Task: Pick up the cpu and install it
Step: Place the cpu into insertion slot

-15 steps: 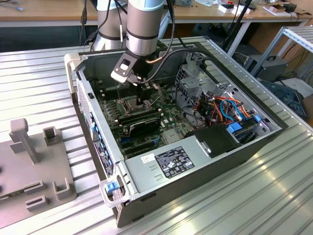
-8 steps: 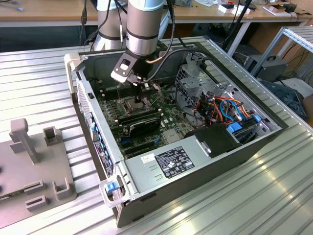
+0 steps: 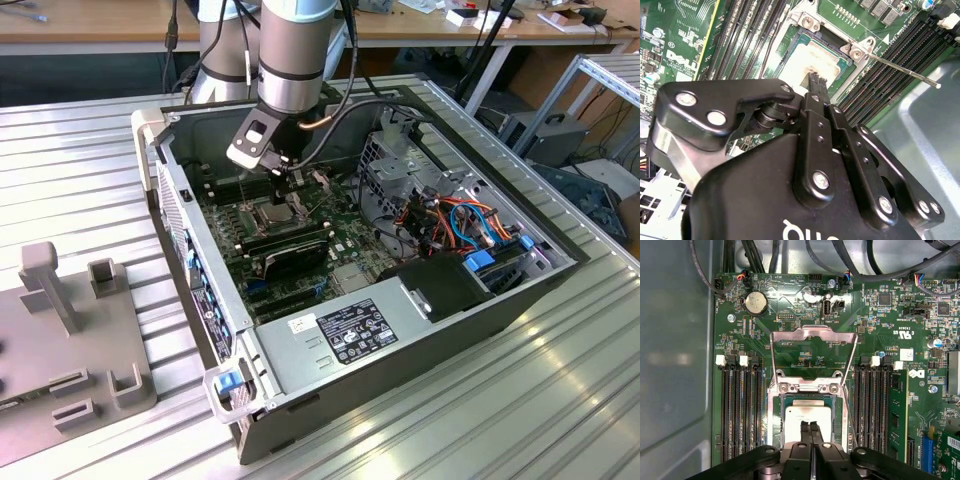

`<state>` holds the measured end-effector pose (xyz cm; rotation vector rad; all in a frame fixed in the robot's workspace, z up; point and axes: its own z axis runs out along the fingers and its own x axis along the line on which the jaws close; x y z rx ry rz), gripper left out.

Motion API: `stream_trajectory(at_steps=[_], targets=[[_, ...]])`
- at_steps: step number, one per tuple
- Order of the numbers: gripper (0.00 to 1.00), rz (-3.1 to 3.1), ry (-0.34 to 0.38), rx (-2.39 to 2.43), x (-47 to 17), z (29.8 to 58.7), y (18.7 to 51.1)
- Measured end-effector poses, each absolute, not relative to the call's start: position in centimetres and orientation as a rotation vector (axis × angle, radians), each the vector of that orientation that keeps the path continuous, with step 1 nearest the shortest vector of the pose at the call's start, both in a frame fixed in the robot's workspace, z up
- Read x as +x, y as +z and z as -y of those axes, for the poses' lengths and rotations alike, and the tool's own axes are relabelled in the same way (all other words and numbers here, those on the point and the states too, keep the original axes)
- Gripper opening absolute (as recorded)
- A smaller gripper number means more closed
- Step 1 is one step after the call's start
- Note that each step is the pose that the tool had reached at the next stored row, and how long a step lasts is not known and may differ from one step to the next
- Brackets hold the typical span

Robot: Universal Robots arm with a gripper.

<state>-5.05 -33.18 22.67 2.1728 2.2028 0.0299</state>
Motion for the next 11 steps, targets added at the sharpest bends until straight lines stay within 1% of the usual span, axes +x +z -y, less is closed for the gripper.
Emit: stream_trajectory(at_steps=[3,11], targets=[[0.11,-2.203,0.029,2.173,-5.1,33.2,22.6],[0.11,-2.201,0.026,2.171,-5.1,33.2,21.0]])
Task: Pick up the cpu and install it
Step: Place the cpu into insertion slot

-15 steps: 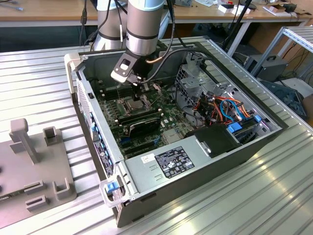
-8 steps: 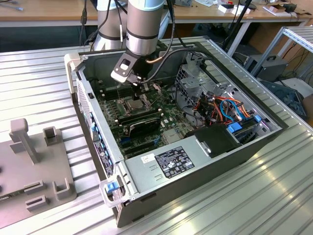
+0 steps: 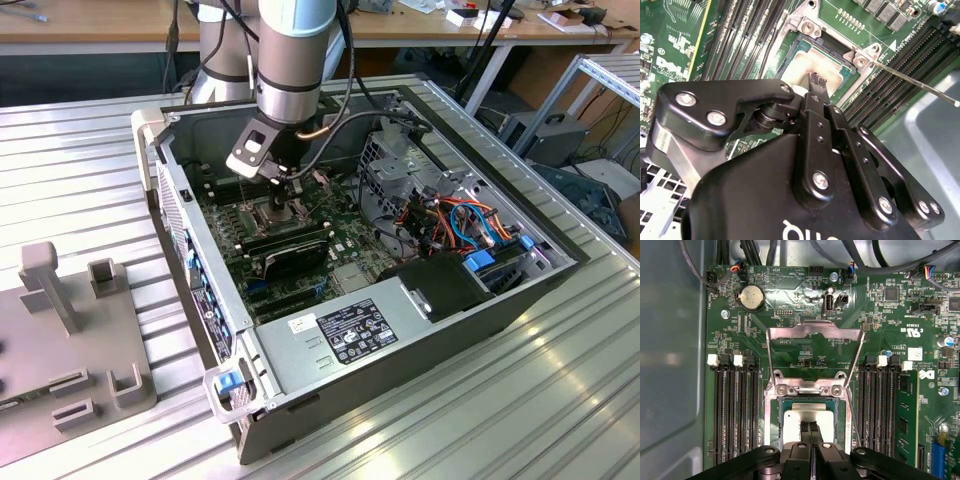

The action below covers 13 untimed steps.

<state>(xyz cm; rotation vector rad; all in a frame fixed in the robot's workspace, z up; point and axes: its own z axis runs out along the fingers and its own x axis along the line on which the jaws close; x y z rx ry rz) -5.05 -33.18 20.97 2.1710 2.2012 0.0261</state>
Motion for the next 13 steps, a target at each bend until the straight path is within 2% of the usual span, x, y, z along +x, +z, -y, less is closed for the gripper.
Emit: stream_trajectory(at_steps=[13], targets=[[0.11,-2.2,0.025,2.171,-5.06,33.19,20.52]])
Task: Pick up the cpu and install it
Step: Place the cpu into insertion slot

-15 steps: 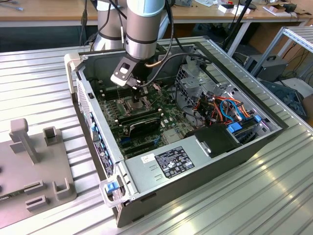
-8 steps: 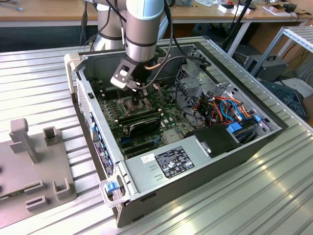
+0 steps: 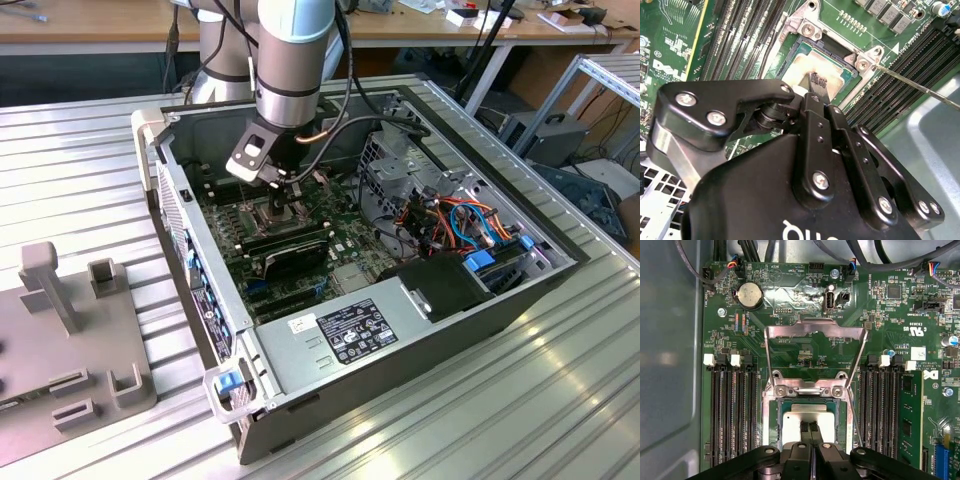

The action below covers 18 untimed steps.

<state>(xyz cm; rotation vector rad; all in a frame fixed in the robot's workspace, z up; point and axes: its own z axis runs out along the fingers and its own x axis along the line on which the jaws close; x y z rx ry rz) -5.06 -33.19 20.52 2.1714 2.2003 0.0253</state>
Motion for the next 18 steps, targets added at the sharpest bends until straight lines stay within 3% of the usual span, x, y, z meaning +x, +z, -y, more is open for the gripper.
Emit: stream_trajectory(at_steps=[18], targets=[[0.11,-2.2,0.026,2.172,-5.05,33.18,21.27]])
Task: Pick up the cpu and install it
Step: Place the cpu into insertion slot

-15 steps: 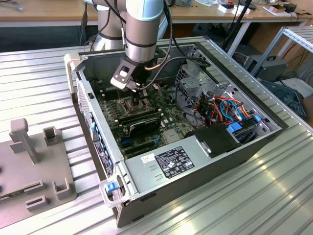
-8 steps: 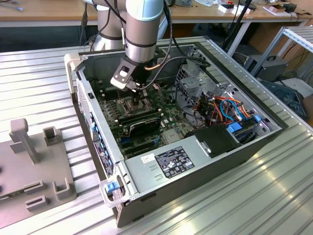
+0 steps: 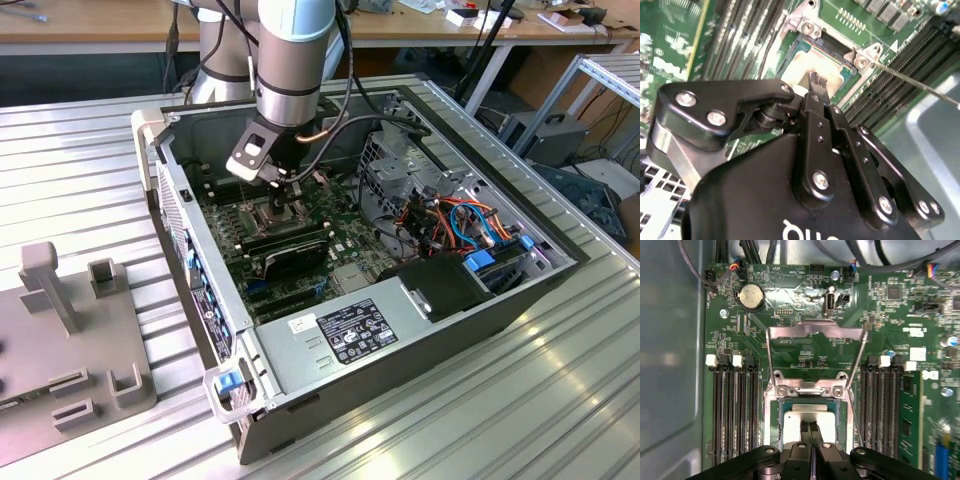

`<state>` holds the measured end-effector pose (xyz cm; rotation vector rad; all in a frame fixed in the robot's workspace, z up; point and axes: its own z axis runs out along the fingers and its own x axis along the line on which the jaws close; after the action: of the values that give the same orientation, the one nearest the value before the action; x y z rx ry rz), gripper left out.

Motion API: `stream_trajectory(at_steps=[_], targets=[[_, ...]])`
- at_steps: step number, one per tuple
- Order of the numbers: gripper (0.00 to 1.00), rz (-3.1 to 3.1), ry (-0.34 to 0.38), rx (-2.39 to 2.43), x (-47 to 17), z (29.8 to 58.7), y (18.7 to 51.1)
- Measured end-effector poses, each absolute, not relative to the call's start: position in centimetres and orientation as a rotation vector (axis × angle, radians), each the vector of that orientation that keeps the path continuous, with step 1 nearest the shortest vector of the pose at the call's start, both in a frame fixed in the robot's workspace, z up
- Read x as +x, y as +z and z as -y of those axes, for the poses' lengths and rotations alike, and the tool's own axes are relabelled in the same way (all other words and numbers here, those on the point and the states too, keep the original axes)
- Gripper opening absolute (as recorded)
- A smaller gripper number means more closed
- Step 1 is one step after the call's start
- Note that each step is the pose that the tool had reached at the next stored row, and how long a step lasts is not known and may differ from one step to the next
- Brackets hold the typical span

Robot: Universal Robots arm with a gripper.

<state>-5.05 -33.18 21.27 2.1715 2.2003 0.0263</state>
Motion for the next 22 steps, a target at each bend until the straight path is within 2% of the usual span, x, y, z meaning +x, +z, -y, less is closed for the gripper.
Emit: stream_trajectory(at_steps=[12,22], targets=[[0.11,-2.2,0.025,2.171,-5.1,33.2,25.2],[0.11,-2.2,0.024,2.172,-5.0,33.2,25.4]])
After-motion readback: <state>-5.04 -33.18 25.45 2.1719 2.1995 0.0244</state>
